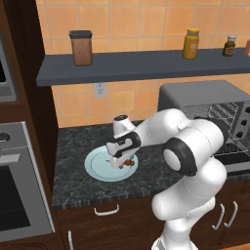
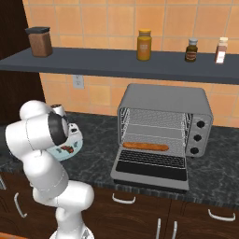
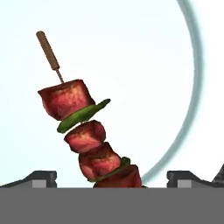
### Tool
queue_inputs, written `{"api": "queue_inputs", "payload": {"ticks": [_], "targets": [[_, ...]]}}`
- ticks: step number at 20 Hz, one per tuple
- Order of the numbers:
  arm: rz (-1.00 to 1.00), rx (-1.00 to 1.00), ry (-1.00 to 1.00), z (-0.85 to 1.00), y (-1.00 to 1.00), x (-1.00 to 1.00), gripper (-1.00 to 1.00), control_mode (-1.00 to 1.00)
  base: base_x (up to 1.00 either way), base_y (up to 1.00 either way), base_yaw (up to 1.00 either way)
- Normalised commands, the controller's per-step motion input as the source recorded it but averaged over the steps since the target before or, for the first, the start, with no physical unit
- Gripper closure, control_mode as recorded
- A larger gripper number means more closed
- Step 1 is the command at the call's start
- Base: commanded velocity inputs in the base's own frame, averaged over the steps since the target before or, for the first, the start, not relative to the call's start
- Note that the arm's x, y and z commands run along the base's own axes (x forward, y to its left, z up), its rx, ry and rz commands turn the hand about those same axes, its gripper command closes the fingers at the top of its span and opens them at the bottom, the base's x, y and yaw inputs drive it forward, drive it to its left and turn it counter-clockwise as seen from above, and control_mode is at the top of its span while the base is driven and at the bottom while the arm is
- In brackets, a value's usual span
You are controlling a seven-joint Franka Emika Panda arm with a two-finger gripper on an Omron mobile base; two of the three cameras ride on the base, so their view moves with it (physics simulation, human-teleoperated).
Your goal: Pick up the kebab skewer and baguette bread, and place them inside the toaster oven. Close the toaster oven door and start by setting the timer.
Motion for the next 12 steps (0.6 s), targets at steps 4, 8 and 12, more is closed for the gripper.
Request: {"api": "queue_inputs", "payload": {"ticks": [4,8,12], "targets": [[0.00,0.00,-0.01,-0.12,0.01,0.00,1.00,-1.00,0.00,0.00,0.00],[0.02,0.00,0.00,-0.10,0.00,0.00,1.00,-1.00,0.00,0.00,0.00],[0.20,0.04,0.00,0.48,-0.31,-0.30,1.00,-1.00,0.00,0.00,0.00]]}}
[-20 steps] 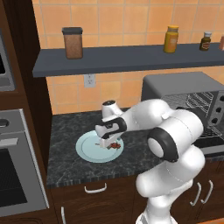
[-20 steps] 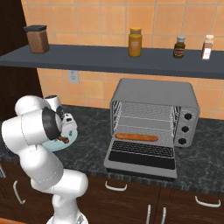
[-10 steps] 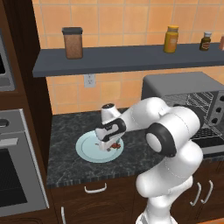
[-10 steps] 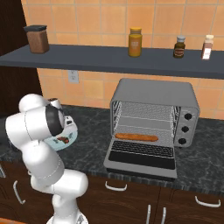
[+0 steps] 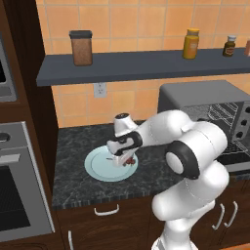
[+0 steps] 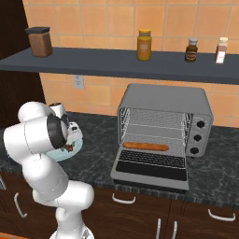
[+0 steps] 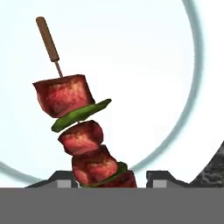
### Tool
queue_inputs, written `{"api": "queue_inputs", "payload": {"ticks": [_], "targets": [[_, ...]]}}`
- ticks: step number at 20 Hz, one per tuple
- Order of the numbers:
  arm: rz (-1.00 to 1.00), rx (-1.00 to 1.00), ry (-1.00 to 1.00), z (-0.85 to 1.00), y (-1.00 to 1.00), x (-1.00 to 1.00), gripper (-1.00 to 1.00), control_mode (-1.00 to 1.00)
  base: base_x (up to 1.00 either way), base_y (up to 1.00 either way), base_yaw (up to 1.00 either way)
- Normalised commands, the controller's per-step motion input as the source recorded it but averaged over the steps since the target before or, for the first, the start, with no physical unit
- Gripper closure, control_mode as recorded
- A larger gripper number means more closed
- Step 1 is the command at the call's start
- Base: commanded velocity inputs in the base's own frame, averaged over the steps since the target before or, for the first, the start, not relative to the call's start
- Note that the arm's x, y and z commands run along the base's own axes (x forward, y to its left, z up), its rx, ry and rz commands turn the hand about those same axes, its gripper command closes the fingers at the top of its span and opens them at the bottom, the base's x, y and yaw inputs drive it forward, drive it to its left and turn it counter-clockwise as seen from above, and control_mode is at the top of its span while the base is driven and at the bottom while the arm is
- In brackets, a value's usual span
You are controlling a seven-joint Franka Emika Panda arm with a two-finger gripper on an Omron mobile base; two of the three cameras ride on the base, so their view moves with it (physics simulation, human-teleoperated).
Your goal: Pick up the kebab skewer and baguette bread, and place them inside the toaster oven. Close the toaster oven door and start by setting the timer.
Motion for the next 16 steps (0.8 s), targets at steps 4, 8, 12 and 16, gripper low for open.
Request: {"api": "queue_inputs", "payload": {"ticks": [4,8,12,16], "targets": [[0.36,0.08,-0.03,0.97,-0.90,-0.87,1.00,-1.00,0.00,0.00,0.00],[0.41,0.05,-0.05,0.75,-1.00,-0.95,1.00,-1.00,0.00,0.00,0.00],[0.38,0.00,0.00,0.43,-1.00,-0.65,1.00,-1.00,0.00,0.00,0.00],[0.34,0.00,0.00,0.26,-1.00,-0.10,1.00,-1.00,0.00,0.00,0.00]]}}
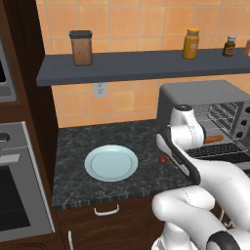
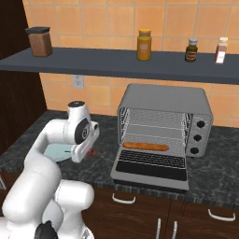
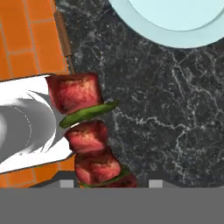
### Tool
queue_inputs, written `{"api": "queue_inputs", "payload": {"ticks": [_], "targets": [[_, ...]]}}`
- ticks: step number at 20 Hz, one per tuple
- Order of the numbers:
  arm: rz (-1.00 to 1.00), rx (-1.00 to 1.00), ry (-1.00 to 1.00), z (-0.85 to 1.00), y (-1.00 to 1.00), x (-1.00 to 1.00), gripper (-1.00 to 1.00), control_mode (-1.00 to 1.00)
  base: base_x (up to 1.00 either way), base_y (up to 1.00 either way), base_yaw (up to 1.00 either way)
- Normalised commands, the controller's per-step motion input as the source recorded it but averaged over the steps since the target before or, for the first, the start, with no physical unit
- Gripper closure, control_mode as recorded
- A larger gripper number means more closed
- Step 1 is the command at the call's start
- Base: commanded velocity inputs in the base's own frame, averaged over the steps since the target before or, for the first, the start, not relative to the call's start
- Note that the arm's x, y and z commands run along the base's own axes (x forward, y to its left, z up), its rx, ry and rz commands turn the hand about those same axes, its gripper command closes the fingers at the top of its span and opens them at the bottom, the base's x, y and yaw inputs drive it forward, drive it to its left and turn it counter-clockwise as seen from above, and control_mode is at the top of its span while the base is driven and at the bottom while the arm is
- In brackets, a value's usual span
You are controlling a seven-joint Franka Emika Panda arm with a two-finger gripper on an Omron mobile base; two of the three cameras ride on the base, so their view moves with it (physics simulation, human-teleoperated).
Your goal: Pick up the kebab skewer and baguette bread, and place them inside the toaster oven. Close the toaster oven door and start by setting the timer.
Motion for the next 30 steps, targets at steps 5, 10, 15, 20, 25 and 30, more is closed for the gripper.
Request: {"api": "queue_inputs", "payload": {"ticks": [5,10,15,20,25,30], "targets": [[0.21,0.00,0.03,0.12,-1.00,0.22,1.00,-1.00,0.00,0.00,0.00],[0.03,0.05,0.12,0.29,-1.00,0.57,1.00,-1.00,0.00,0.00,0.00],[0.00,0.09,0.11,0.35,-1.00,0.69,1.00,-1.00,0.00,0.00,0.00],[0.00,0.07,0.03,-0.03,-0.83,0.47,1.00,-1.00,0.00,0.00,0.00],[0.00,0.05,0.00,-0.11,-0.55,0.31,1.00,-1.00,0.00,0.00,0.00],[0.00,0.05,0.00,-0.44,-0.11,0.03,1.00,-1.00,0.00,0.00,0.00]]}}
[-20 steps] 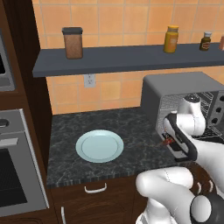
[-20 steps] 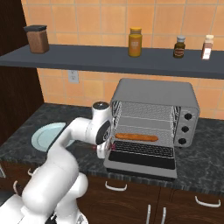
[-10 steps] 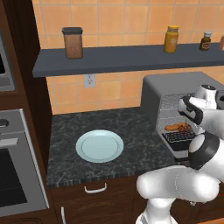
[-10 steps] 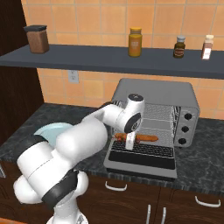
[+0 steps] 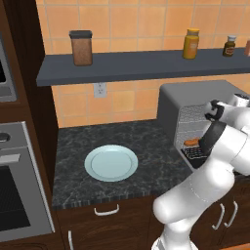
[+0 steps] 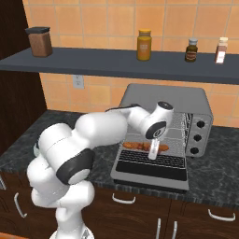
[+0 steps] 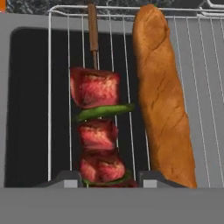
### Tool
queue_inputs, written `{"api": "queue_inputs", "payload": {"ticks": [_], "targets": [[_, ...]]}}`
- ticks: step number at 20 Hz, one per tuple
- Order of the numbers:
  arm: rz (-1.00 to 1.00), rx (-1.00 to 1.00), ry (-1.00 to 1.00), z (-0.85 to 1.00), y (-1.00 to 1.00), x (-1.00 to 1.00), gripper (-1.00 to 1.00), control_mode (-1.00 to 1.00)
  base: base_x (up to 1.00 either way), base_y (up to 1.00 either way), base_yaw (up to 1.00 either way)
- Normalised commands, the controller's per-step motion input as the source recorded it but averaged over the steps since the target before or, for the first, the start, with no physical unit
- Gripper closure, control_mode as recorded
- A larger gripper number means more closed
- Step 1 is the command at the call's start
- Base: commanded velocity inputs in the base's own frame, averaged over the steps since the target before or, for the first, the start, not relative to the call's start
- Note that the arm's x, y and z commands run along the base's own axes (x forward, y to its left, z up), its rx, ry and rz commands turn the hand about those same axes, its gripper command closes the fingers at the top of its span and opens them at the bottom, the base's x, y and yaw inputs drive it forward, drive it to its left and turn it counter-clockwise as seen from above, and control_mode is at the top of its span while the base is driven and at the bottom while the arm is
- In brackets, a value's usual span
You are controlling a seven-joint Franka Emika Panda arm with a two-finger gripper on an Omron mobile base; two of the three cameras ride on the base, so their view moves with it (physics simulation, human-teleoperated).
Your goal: Pick up the kebab skewer and baguette bread, and place them inside the toaster oven. Close the toaster oven door and start by setting the timer.
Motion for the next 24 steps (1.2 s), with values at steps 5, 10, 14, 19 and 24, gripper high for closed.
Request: {"api": "queue_inputs", "payload": {"ticks": [5,10,14,19,24], "targets": [[0.00,0.01,0.00,-0.36,0.00,0.15,1.00,-1.00,0.00,0.00,0.00],[-0.01,0.00,0.00,-0.23,0.00,0.14,1.00,-1.00,0.00,0.00,0.00],[-0.01,0.00,0.00,-0.13,0.00,0.01,1.00,-1.00,0.00,0.00,0.00],[0.00,0.00,0.00,0.00,0.00,0.00,-1.00,-1.00,0.00,0.00,0.00],[0.00,0.00,0.00,0.00,0.00,-0.06,-1.00,-1.00,0.00,0.00,0.00]]}}
